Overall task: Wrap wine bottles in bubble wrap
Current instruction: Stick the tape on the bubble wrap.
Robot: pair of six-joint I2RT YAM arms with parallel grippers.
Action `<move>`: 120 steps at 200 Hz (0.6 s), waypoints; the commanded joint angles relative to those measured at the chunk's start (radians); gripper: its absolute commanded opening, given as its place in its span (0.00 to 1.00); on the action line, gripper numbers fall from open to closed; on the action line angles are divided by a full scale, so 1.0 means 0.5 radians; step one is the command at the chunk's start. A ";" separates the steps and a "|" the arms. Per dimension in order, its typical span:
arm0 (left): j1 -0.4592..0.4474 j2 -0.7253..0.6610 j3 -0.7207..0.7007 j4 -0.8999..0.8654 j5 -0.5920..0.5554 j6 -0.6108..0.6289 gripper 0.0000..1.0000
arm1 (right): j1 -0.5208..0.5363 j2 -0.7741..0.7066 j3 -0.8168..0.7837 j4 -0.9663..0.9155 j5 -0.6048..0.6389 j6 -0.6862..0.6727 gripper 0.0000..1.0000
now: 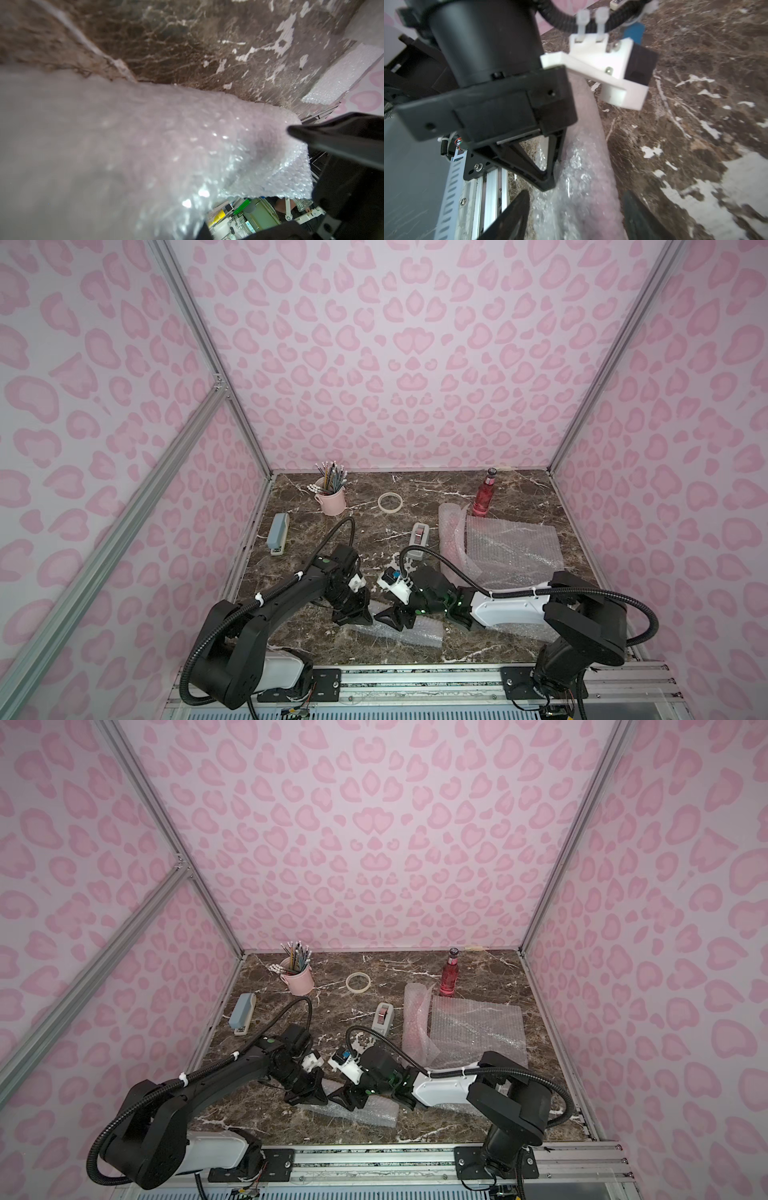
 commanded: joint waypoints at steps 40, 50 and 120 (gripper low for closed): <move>0.003 -0.006 -0.020 0.064 -0.137 -0.008 0.07 | -0.072 0.193 0.084 0.119 -0.051 0.140 0.58; 0.003 -0.004 -0.024 0.062 -0.143 -0.008 0.07 | -0.097 0.200 0.060 0.151 -0.075 0.178 0.55; 0.003 -0.001 -0.025 0.058 -0.134 -0.015 0.11 | -0.090 0.297 0.123 -0.060 -0.063 0.109 0.47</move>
